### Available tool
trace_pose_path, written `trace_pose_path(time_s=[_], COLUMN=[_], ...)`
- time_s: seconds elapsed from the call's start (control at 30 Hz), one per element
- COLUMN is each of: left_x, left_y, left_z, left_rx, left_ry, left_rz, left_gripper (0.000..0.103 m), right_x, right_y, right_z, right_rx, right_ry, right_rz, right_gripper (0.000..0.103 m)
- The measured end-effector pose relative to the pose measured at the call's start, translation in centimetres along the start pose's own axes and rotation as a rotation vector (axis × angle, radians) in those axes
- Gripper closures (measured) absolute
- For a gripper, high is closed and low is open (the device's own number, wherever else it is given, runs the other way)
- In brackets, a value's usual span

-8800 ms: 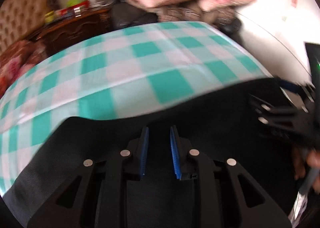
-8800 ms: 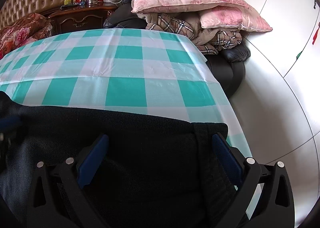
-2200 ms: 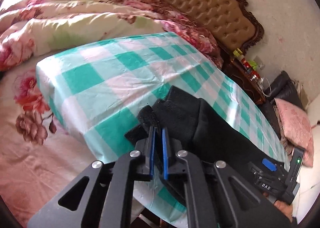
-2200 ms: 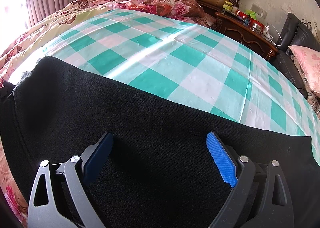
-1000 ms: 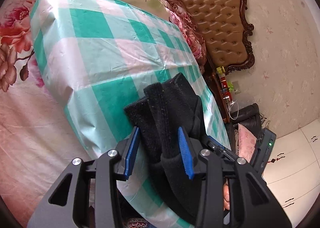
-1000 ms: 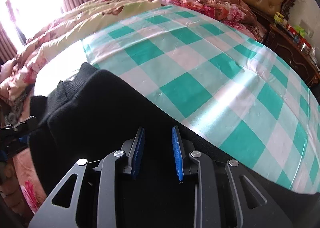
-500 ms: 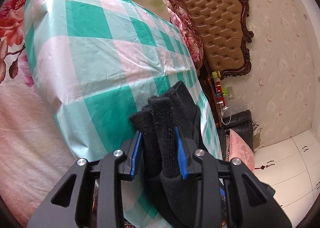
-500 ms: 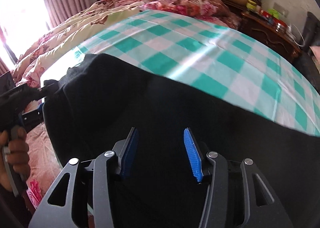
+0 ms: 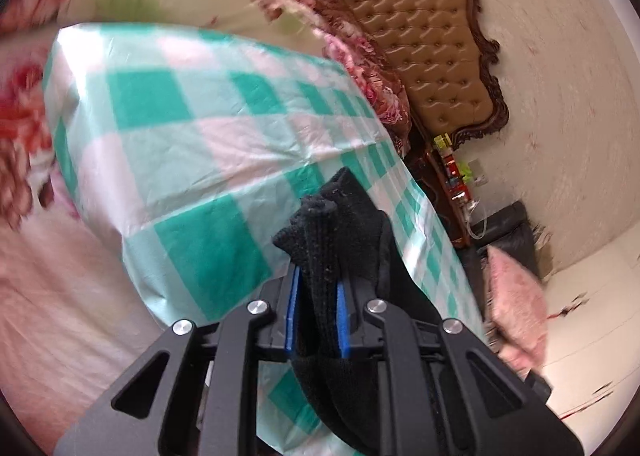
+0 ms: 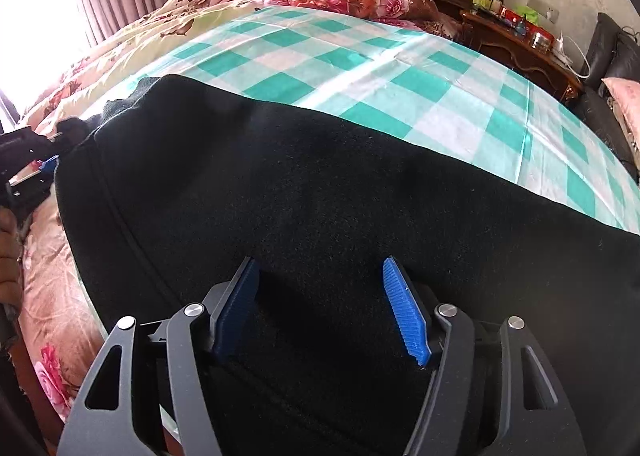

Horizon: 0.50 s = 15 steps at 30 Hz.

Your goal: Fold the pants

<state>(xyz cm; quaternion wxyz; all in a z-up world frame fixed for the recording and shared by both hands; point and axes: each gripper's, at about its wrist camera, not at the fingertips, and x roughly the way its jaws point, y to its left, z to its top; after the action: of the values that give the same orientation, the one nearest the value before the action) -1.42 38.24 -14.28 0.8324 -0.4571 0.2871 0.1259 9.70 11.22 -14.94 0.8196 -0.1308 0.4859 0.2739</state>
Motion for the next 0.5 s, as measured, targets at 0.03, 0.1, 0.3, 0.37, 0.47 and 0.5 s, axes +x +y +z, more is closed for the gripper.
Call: trace_pose_path(time_s=[0.03,0.1,0.3,0.37,0.47,0.5], left_x=[-0.5,-1.5,-1.4,-0.1,2.3,3.2], left_y=[-1.3,-5.1,-19.0,-22.4,-24.1,-24.0], left_z=[-0.2,-1.2,-11.0,-16.9,-25.5,-27.6], left_rx=[0.055,0.211,0.843,1.076,1.363,1.432], left_ry=[-0.017,-0.062,-0.19,-0.228,-0.264,-0.258], left_rz=[0.024,0.098,0.282,0.317,0.334,0.342], left_gripper=[0.088,0.09,0.092,0.092,0.092,0.092], right_x=[-0.3,-1.0,-3.5,-4.7,-6.5,-6.7], right_y=[-0.6,-1.8,-9.8,-12.3,-16.1,-16.8], right_z=[0.1,0.3,-0.4,-1.0,-2.6,-3.0], right_rx=[0.029,0.084,0.375,0.437,0.546,0.573], right_ry=[0.004,0.005,0.029,0.016,-0.014,-0.017], right_rz=[0.046,0.121,0.397,0.427,0.539,0.572], right_gripper=[0.03,0.024,0.017,0.016,0.016,0.016])
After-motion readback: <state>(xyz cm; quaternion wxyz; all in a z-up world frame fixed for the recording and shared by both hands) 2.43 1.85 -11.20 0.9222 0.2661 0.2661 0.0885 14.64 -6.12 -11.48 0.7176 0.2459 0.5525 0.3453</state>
